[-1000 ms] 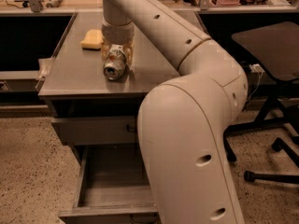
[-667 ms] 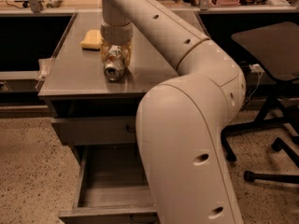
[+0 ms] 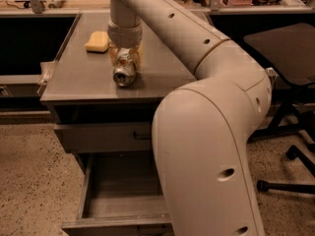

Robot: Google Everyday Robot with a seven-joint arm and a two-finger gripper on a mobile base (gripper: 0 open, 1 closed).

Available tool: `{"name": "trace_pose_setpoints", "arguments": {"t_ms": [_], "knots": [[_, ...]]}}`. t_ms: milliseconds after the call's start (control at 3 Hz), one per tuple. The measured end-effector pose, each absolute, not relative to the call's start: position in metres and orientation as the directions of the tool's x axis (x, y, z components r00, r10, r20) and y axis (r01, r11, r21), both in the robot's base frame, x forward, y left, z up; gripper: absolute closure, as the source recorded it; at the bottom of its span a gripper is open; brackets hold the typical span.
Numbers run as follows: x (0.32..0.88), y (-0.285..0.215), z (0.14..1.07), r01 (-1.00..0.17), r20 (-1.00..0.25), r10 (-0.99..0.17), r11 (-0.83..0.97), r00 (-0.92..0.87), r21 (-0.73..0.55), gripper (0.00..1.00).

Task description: Place 7up can into middle drawer

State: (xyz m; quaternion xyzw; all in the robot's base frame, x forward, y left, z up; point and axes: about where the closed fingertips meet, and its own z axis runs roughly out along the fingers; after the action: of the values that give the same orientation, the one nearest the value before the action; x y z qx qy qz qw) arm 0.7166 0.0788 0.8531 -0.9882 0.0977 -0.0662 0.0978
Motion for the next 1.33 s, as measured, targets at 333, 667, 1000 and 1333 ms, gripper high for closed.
{"name": "trace_pose_setpoints", "arguments": {"t_ms": [333,667,1000,1333], "knots": [[0.717,0.079,0.853,-0.18,0.112,-0.206,-0.962,0.972,-0.206,1.0],[0.718,0.084,0.85,-0.199,0.084,-0.225,-0.95,0.971,-0.242,1.0],[0.687,0.085,0.872,-0.271,0.066,-0.305,-0.913,0.95,-0.305,1.0],[0.646,0.083,0.89,-0.376,0.062,-0.42,-0.862,0.905,-0.34,1.0]]}}
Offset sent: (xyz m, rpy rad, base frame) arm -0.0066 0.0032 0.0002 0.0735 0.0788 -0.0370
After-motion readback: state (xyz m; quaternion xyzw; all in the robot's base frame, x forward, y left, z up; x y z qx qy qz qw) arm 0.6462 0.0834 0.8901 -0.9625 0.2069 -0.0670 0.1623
